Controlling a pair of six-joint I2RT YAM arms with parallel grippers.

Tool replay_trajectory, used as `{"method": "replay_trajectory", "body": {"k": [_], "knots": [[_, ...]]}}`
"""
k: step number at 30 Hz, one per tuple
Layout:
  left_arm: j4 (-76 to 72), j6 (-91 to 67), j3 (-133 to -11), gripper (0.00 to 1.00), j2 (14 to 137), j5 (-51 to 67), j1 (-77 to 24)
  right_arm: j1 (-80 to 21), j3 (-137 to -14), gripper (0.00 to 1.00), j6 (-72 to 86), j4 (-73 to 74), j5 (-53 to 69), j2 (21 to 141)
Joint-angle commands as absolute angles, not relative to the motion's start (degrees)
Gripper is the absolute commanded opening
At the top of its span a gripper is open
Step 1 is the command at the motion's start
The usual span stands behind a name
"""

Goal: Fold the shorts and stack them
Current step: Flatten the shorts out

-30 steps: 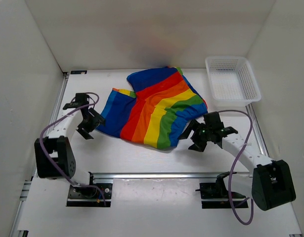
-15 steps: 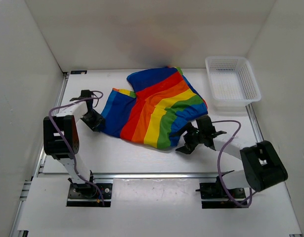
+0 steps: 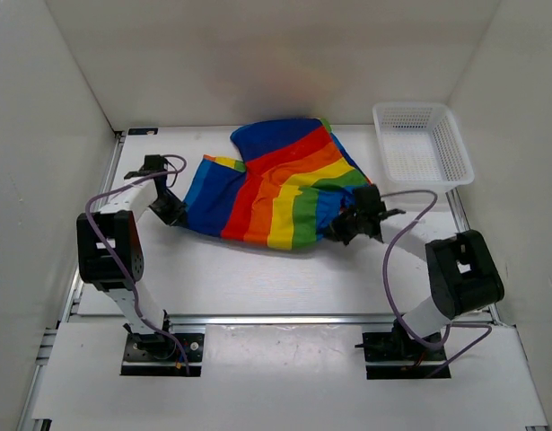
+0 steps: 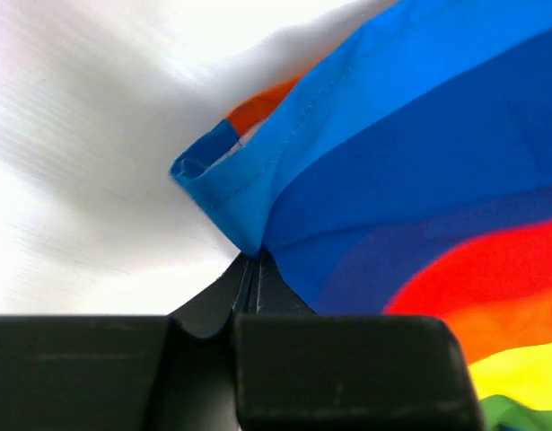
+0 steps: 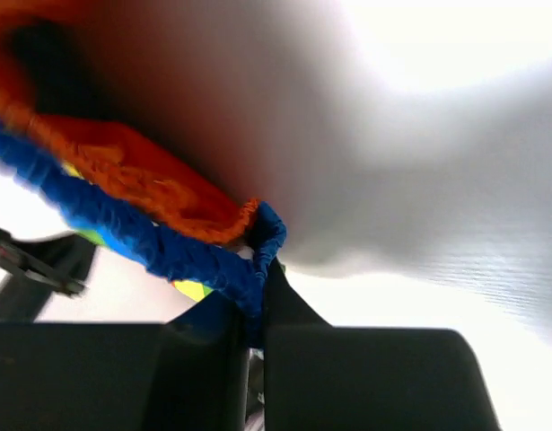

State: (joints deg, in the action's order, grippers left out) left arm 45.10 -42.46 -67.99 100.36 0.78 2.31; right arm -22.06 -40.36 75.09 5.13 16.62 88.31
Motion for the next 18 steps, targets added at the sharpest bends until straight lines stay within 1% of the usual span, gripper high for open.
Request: {"method": "replay_trajectory", "body": {"k": [1,2,3,4,7,10,13,14,15,16,17,18], "knots": [[44.91,-41.22,-73.28,0.1,94.93,2.02,2.9,-17.5,-52.27,0.0,63.83,14.49,9.15,86.92],[44.91,-41.22,-74.61,0.1,94.92,2.72,2.9,-16.71,-54.82,0.0,61.81,15.89,8.36,86.92],[45.78,-41.22,-76.01,0.1,94.92,3.33,2.9,-15.22,-60.67,0.0,59.7,17.65,7.48,86.92],[47.27,-41.22,-79.24,0.1,94.92,3.34,2.9,-14.68,-63.78,0.0,55.85,22.28,6.95,86.92],[50.18,-40.69,-84.7,0.1,94.23,3.34,2.9,-14.68,-71.34,0.0,50.99,30.29,5.36,87.02],[53.17,-40.17,-85.34,0.1,91.15,2.81,2.9,-14.68,-70.41,0.0,47.12,36.97,3.17,83.68],[55.11,-39.64,-82.98,0.1,85.62,2.81,1.77,-14.68,-61.99,0.0,46.58,41.82,2.64,77.8],[55.63,-39.64,-80.1,0.1,84.21,2.2,0.97,-14.68,-59.0,0.0,47.19,41.84,2.64,74.39],[55.63,-40.42,-78.42,0.1,82.02,2.2,0.1,-14.68,-52.88,0.05,48.85,41.84,3.51,72.7],[54.33,-40.43,-76.83,0.1,82.0,2.2,-0.87,-14.68,-50.04,0.11,49.65,41.31,3.52,71.47],[53.27,-41.21,-74.47,0.13,82.0,2.2,-2.53,-14.68,-47.57,0.21,50.44,39.31,4.21,70.67],[52.39,-41.22,-74.44,0.21,84.44,2.2,-3.24,-14.68,-45.98,0.37,51.32,38.42,3.26,70.66]]}}
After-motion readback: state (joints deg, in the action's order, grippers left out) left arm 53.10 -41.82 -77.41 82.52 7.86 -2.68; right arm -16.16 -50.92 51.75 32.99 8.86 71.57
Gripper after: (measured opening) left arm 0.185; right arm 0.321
